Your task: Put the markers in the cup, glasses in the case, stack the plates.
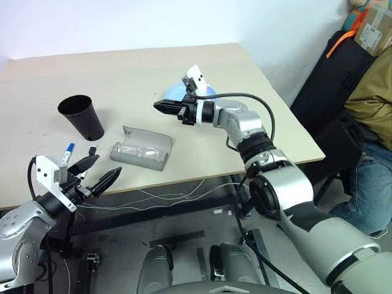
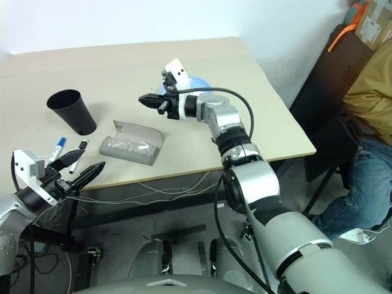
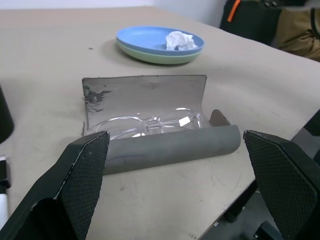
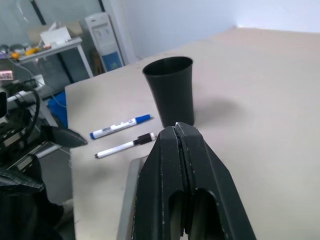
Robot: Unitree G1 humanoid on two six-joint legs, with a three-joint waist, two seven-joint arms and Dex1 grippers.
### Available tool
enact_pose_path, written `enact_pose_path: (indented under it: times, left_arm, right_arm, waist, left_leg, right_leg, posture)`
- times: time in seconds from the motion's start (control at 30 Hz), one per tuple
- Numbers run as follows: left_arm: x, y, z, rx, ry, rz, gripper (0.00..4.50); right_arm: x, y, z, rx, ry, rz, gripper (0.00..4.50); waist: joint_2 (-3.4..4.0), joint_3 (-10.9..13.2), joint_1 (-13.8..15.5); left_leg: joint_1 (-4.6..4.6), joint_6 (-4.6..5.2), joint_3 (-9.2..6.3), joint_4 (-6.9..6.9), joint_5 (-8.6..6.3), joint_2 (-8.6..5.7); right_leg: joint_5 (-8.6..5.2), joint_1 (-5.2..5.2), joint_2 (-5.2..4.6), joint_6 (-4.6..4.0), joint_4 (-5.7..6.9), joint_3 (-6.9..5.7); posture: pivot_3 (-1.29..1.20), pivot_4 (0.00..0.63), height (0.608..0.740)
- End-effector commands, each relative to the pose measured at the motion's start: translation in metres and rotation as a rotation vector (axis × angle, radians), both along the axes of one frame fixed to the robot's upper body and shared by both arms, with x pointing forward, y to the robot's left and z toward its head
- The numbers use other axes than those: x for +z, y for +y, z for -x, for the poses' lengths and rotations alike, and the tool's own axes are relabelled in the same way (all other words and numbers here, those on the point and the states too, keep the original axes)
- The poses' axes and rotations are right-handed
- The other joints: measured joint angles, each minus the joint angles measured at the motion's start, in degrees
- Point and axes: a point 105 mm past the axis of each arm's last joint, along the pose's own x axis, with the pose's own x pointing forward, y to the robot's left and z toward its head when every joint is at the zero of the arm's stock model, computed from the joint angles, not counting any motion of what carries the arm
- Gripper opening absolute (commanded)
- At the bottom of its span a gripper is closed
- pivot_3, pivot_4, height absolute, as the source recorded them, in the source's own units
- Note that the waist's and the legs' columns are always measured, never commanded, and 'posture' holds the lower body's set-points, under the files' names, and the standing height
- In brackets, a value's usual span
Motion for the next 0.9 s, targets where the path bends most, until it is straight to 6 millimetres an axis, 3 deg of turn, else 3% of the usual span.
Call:
enact_pose_path:
  times: [0.03,0.2,0.37,0.5,0.57,0.63,0.67,0.7,0.73,0.77,0.8,0.87,0.9]
  left_arm:
    - [0.010,-0.001,-0.002,-0.011,-0.049,-0.012,4.50]
    - [0.011,-0.004,-0.004,-0.017,-0.060,0.012,4.50]
    - [0.010,-0.005,-0.003,-0.007,-0.073,0.026,4.50]
    - [0.008,-0.005,-0.002,0.014,-0.087,0.035,4.50]
    - [0.008,-0.005,-0.003,0.018,-0.090,0.038,4.50]
    - [0.007,-0.004,-0.002,0.022,-0.094,0.043,4.50]
    - [0.008,-0.004,-0.002,0.023,-0.093,0.047,4.50]
    - [0.007,-0.004,0.000,0.023,-0.091,0.043,4.50]
    - [0.007,-0.004,0.002,0.023,-0.087,0.037,4.50]
    - [0.006,-0.004,0.004,0.023,-0.083,0.035,4.50]
    - [0.006,-0.003,0.007,0.024,-0.080,0.034,4.50]
    - [0.004,0.000,0.012,0.033,-0.068,0.027,4.50]
    - [0.003,0.000,0.015,0.036,-0.062,0.024,4.50]
  right_arm:
    - [0.004,-0.001,0.008,-0.001,0.045,-0.016,0.02]
    - [0.007,-0.010,0.027,-0.025,0.004,-0.111,0.02]
    - [0.017,-0.024,0.038,-0.170,-0.071,-0.217,0.02]
    - [0.004,-0.036,0.035,-0.300,-0.068,-0.206,0.02]
    - [-0.008,-0.039,0.035,-0.331,-0.065,-0.163,0.02]
    - [-0.021,-0.041,0.037,-0.343,-0.101,-0.091,0.02]
    - [-0.025,-0.042,0.038,-0.342,-0.114,-0.074,0.02]
    - [-0.026,-0.042,0.039,-0.342,-0.117,-0.072,0.02]
    - [-0.027,-0.044,0.039,-0.349,-0.112,-0.074,0.02]
    - [-0.028,-0.046,0.038,-0.355,-0.110,-0.072,0.02]
    - [-0.030,-0.047,0.038,-0.362,-0.108,-0.067,0.02]
    - [-0.033,-0.050,0.035,-0.365,-0.093,-0.062,0.02]
    - [-0.034,-0.051,0.034,-0.366,-0.087,-0.061,0.02]
  waist:
    - [-0.01,-0.1,-0.1]
    - [0.10,-0.4,0.0]
    - [0.22,-0.8,0.0]
    - [0.33,-0.9,0.0]
    - [0.36,-1.3,0.4]
    - [-0.55,-1.9,1.0]
    - [-1.11,-2.2,1.3]
    - [-1.26,-2.2,1.4]
    - [-0.66,-2.4,1.5]
    - [-0.27,-2.4,1.4]
    - [-0.16,-2.3,1.4]
    - [0.64,-2.1,0.4]
    - [0.96,-2.1,-0.1]
  left_leg:
    - [0.01,0.00,0.01,0.01,0.00,0.00]
    - [0.03,-0.01,0.00,-0.06,0.00,0.02]
    - [0.05,-0.01,0.01,-0.10,0.00,0.03]
    - [0.03,-0.01,0.08,-0.25,-0.01,0.14]
    - [-0.09,-0.01,0.33,-0.51,-0.01,0.83]
    - [0.06,-0.06,1.48,-1.37,0.07,1.53]
    - [0.54,-0.13,2.65,-1.45,0.16,1.66]
    - [1.54,-0.26,3.76,-1.08,0.23,1.53]
    - [2.04,-0.36,3.89,-0.22,0.25,1.59]
    - [2.18,-0.91,1.96,0.99,-0.45,0.85]
    - [2.46,-1.63,-0.64,2.10,-2.23,-0.47]
    - [2.91,-1.82,-3.18,1.70,-2.77,-1.21]
    - [3.18,-1.73,-3.48,1.61,-2.96,-1.04]
  right_leg:
    - [0.00,0.00,0.00,0.00,0.00,0.02]
    - [0.02,-0.05,0.01,-0.05,0.08,0.00]
    - [-0.04,-0.03,0.02,-0.17,0.02,0.01]
    - [0.02,0.01,0.09,-0.34,-0.19,0.00]
    - [0.45,0.18,0.63,-0.56,-0.86,-0.02]
    - [0.19,0.02,0.49,-1.29,0.40,0.12]
    - [-1.68,-0.08,0.26,-1.47,2.52,0.44]
    - [-3.43,-0.46,0.08,-1.48,3.79,1.24]
    - [-4.05,-0.84,-0.23,-1.69,4.46,1.38]
    - [-4.04,-0.73,-0.16,-1.71,4.27,0.83]
    - [-4.03,-0.49,-0.41,-1.68,4.09,-0.02]
    - [-3.92,0.84,-0.41,-1.54,3.09,-1.30]
    - [-3.84,1.26,-0.16,-1.47,2.46,-1.82]
  posture:
    - [0.00,0.000,0.706]
    - [0.00,0.000,0.706]
    - [0.00,0.000,0.706]
    - [0.00,0.000,0.706]
    - [0.00,0.000,0.706]
    - [0.00,0.000,0.706]
    - [0.00,0.000,0.706]
    - [0.00,0.000,0.706]
    - [0.00,0.000,0.706]
    - [0.00,0.000,0.706]
    - [0.00,0.000,0.706]
    - [0.00,0.000,0.706]
    - [0.00,0.000,0.706]
